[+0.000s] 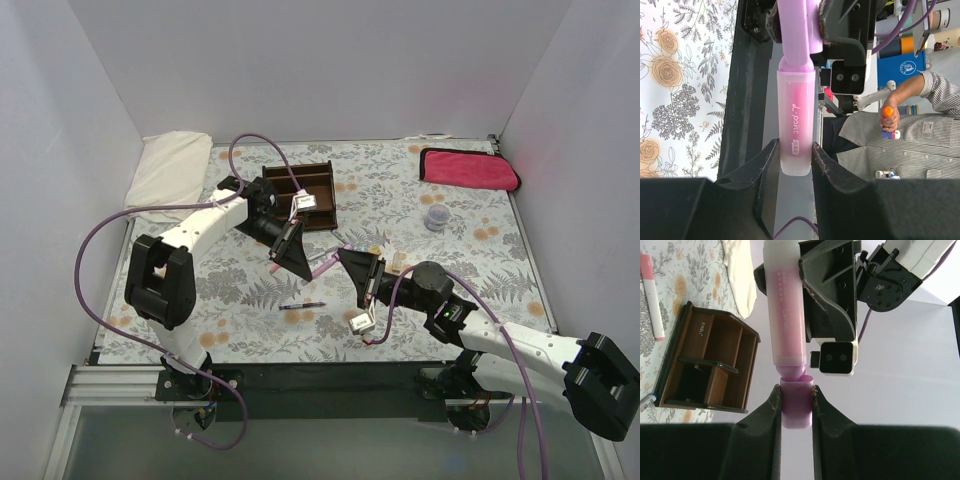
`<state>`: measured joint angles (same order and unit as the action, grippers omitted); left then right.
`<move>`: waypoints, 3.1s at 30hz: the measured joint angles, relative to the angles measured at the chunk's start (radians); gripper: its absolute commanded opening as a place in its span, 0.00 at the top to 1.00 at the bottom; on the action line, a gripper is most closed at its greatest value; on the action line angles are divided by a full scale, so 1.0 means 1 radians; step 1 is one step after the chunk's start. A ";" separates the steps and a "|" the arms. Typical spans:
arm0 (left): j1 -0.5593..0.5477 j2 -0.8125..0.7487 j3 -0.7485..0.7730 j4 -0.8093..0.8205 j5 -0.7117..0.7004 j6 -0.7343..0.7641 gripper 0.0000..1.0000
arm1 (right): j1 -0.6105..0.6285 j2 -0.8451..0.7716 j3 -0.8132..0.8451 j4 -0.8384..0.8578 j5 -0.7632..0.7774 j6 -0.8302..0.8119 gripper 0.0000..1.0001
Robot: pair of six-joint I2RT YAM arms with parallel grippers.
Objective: Sort the stationery into containers
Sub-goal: Close the pen cap on the pen.
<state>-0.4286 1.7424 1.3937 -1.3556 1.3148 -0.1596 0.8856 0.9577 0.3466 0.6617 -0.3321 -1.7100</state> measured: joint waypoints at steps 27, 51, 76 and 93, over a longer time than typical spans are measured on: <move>0.006 0.087 0.018 -0.052 0.050 0.049 1.00 | -0.002 -0.021 0.010 -0.105 -0.023 0.041 0.99; 0.038 0.163 0.002 -0.050 0.120 0.047 1.00 | 0.012 -0.009 0.112 -0.324 0.004 0.245 0.99; 0.015 0.235 0.083 -0.062 0.052 0.032 1.00 | 0.042 -0.013 0.123 -0.406 0.079 0.240 0.99; -0.010 0.236 0.111 -0.078 -0.030 0.016 1.00 | 0.091 0.040 0.182 -0.478 0.158 0.262 0.99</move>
<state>-0.4385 1.9781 1.5051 -1.4334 1.2850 -0.1436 0.9768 0.9974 0.5282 0.1841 -0.1745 -1.4475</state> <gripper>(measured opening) 0.258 0.255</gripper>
